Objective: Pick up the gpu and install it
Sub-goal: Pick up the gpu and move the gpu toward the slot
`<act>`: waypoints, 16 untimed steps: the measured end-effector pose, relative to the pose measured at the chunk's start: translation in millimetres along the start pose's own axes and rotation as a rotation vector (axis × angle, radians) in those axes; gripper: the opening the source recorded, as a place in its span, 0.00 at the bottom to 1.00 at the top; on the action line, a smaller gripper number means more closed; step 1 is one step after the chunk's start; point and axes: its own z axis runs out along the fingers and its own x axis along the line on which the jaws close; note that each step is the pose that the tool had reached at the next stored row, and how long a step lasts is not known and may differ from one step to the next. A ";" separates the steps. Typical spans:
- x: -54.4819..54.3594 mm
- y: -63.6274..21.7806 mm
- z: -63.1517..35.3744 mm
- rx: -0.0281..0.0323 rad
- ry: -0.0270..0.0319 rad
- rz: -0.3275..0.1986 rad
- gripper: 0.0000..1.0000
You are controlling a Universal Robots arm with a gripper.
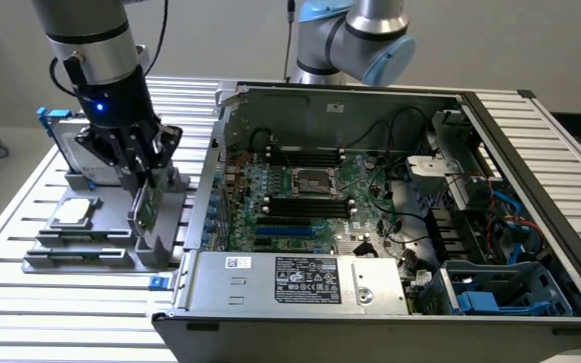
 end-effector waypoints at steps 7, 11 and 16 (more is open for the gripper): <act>-0.1 -0.4 -32.0 0.0000 0.0000 0.000 0.26; -0.5 -1.0 -50.3 0.0000 0.0000 0.000 0.26; -5.0 -2.9 -73.1 0.0000 0.0000 0.000 0.26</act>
